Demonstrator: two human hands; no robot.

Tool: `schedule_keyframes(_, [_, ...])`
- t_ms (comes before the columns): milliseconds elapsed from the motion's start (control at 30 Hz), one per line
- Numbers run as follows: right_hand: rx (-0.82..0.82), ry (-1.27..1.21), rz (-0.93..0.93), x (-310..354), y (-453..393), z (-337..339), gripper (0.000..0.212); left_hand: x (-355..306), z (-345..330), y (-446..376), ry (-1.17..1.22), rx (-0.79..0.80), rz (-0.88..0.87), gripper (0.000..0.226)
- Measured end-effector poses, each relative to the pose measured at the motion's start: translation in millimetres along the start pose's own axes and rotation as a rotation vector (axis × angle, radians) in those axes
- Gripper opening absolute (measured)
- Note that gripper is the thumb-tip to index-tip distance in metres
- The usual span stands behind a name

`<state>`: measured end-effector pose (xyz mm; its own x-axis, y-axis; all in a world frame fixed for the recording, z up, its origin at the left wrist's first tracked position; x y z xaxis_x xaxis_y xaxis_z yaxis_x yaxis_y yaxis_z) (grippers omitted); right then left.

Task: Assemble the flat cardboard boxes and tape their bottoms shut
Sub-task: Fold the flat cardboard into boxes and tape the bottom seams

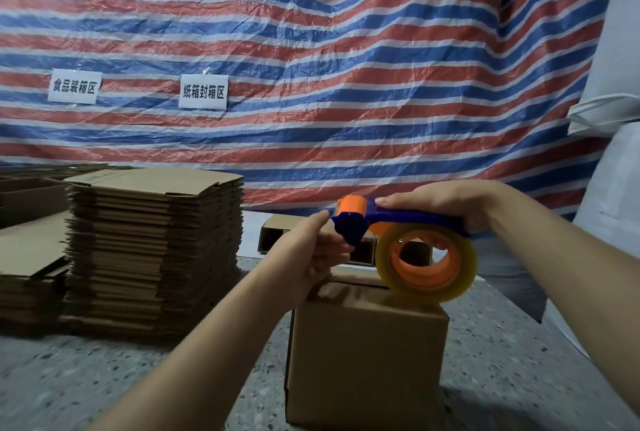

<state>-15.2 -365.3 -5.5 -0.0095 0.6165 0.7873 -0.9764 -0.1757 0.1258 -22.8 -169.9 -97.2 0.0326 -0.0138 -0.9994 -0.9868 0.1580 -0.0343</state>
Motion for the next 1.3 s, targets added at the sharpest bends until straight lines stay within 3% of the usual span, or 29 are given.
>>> schedule_keyframes(233, [0.01,0.061,-0.006,3.0,-4.7,-0.5,0.084,-0.3,-3.7,0.3,0.007,-0.027,0.005,0.021])
schedule_keyframes(700, [0.035,0.296,-0.15,-5.2,-3.0,25.4,0.097,12.0,6.9,-7.1,0.257,-0.388,0.068,0.023])
schedule_keyframes(867, [0.047,0.371,-0.195,6.3,-9.8,11.2,0.096,9.1,11.2,-1.9,0.303,-0.4,0.071,0.023])
schedule_keyframes(933, [0.055,0.403,-0.211,9.1,-11.2,8.1,0.095,3.8,19.1,-0.1,0.188,-0.358,-0.014,0.027])
schedule_keyframes(1033, [0.086,0.454,-0.226,15.3,-11.8,1.8,0.09,-0.2,43.4,3.2,-0.285,-0.393,-0.206,0.039])
schedule_keyframes(1100, [0.107,0.488,-0.242,19.3,-12.0,-3.1,0.085,5.9,55.8,8.5,-0.472,-0.416,-0.249,0.042])
schedule_keyframes(1167, [0.121,0.513,-0.251,22.6,-13.8,-7.8,0.083,14.9,60.3,11.5,-0.516,-0.411,-0.241,0.044])
schedule_keyframes(1300, [0.123,0.552,-0.26,26.4,-18.2,-14.0,0.081,31.4,57.5,9.0,-0.383,-0.38,-0.17,0.043])
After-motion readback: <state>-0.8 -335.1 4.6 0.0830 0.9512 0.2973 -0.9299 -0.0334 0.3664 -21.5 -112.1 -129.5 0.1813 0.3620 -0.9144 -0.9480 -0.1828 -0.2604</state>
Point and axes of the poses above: each hand's wrist, its own y-axis away from the middle knuckle, its own z-axis out of the back of the hand, x = y × z, the point moved 5 cm from there along -y, towards the middle knuckle, and after that the axes turned 10 degrees about -y, right-handed, at the moved point
